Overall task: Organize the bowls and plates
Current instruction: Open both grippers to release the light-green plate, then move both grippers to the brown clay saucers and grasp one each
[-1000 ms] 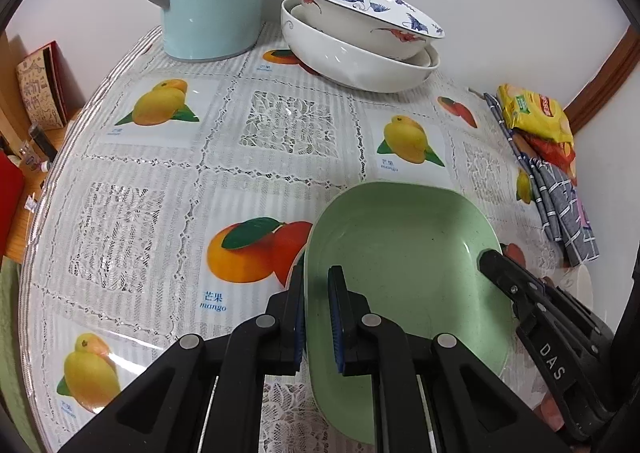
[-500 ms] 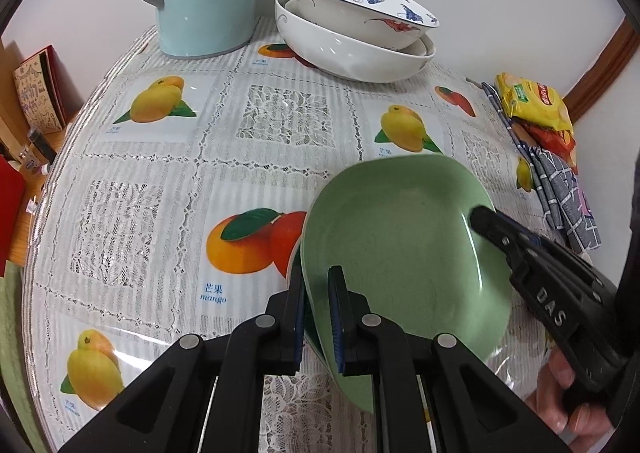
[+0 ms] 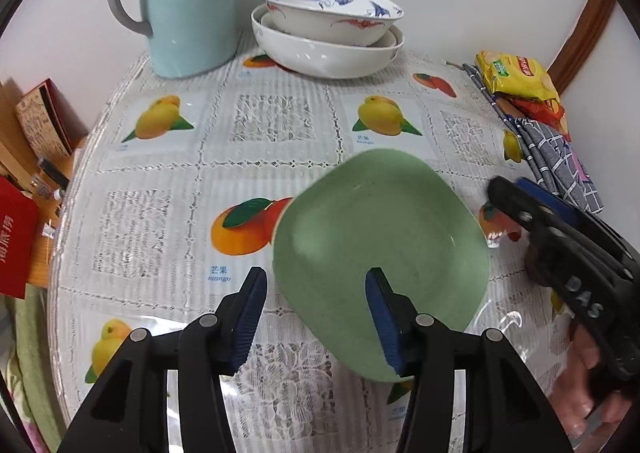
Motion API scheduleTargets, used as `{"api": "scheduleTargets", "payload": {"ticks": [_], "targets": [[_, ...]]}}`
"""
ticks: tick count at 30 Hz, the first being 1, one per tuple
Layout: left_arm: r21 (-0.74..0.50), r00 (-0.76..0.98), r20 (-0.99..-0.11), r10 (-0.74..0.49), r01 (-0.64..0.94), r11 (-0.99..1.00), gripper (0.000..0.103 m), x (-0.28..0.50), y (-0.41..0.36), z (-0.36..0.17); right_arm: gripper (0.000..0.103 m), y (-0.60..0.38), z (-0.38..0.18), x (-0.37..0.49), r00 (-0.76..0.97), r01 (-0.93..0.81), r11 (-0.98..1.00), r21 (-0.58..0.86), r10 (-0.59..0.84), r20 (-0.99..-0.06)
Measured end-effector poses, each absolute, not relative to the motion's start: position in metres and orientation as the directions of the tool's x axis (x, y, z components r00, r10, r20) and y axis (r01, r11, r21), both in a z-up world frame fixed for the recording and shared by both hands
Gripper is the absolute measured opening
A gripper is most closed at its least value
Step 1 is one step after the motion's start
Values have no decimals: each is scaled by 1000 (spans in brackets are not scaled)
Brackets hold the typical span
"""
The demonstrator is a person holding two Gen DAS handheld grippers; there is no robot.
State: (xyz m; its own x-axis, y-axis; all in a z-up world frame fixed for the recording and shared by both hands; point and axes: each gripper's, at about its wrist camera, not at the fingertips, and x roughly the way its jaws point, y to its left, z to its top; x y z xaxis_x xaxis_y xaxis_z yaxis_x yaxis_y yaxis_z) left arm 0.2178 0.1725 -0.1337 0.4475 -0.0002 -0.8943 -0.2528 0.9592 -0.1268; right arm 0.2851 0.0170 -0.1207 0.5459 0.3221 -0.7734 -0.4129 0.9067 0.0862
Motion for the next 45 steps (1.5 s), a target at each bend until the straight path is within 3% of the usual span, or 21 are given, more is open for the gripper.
{"api": "scheduleTargets", "payload": {"ticks": [2,6,11,18,22,29,45], "targets": [[-140,456,-890,-8,-255,957,49,214,172,-128,43,0,-112,278,565,-388,917,94,317,-762],[-144,476,-879,-7,-251,957,49,208,163,-118,47,-34,-99,262,611,-335,939,81,282,-740],[-175,507,-861,-43,-216,961,49,204,136,-107,61,-91,-84,239,681,-233,971,44,196,-706],[-198,546,-833,-92,-140,970,49,205,82,-94,62,-174,-73,198,746,-85,995,-46,33,-665],[-195,557,-823,-112,-93,976,49,206,47,-93,69,-215,-76,182,751,-13,1000,-25,-6,-660],[-151,545,-832,-107,-37,988,49,216,0,-105,69,-269,-101,172,690,88,996,28,-40,-723],[-161,448,-881,-150,14,987,49,260,-37,-147,69,-300,-159,187,596,111,991,79,-3,-803]]}}
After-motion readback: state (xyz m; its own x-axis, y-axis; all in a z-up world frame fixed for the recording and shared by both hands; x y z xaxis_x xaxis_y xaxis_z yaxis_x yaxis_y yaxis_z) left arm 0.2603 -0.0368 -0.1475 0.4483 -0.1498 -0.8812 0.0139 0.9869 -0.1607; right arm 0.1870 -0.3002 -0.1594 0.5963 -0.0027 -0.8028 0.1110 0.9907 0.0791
